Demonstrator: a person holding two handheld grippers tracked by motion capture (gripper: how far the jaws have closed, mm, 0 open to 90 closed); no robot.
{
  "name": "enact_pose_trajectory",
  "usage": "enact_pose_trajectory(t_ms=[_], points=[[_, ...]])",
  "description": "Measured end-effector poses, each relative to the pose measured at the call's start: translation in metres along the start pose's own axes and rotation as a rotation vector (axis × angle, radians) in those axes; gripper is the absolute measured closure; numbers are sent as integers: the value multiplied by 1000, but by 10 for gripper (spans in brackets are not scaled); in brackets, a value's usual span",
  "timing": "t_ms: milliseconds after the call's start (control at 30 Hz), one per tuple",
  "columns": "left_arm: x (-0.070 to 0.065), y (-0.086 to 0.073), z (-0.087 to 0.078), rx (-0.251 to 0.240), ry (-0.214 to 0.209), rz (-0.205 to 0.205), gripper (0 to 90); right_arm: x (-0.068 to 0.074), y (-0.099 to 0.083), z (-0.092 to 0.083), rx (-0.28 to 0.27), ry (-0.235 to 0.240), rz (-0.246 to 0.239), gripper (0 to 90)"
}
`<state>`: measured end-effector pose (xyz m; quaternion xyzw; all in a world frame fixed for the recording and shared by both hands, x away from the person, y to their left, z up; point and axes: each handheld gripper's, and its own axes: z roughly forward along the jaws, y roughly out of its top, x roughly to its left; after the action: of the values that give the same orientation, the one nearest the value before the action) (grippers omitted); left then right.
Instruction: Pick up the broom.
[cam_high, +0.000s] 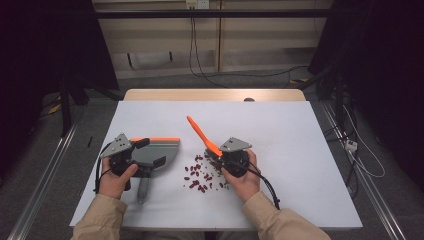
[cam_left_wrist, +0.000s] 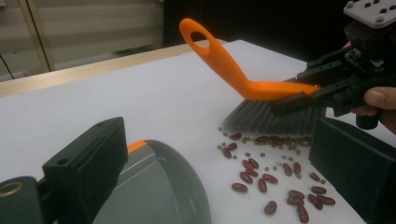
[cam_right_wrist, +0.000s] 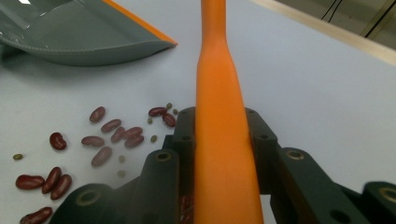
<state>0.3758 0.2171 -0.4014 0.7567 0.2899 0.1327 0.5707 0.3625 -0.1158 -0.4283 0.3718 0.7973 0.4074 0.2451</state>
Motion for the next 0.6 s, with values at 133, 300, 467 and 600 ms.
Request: enact_pose_trajectory(t_ms=[133,300,467,600], points=[[1,0,-1,0,1,-1,45,-7,6,-8,-41,-10,28,707],[1,0,-3,-7,4,-3,45,-20,2,-20,-64,-47,61,707],[0,0,-3,-10,4,-7,45,-31,-14,-35,-41,-97,79,707],[-1,0,-2,-6,3,-6,45,-37,-28,-49,-28,-147,89,707]])
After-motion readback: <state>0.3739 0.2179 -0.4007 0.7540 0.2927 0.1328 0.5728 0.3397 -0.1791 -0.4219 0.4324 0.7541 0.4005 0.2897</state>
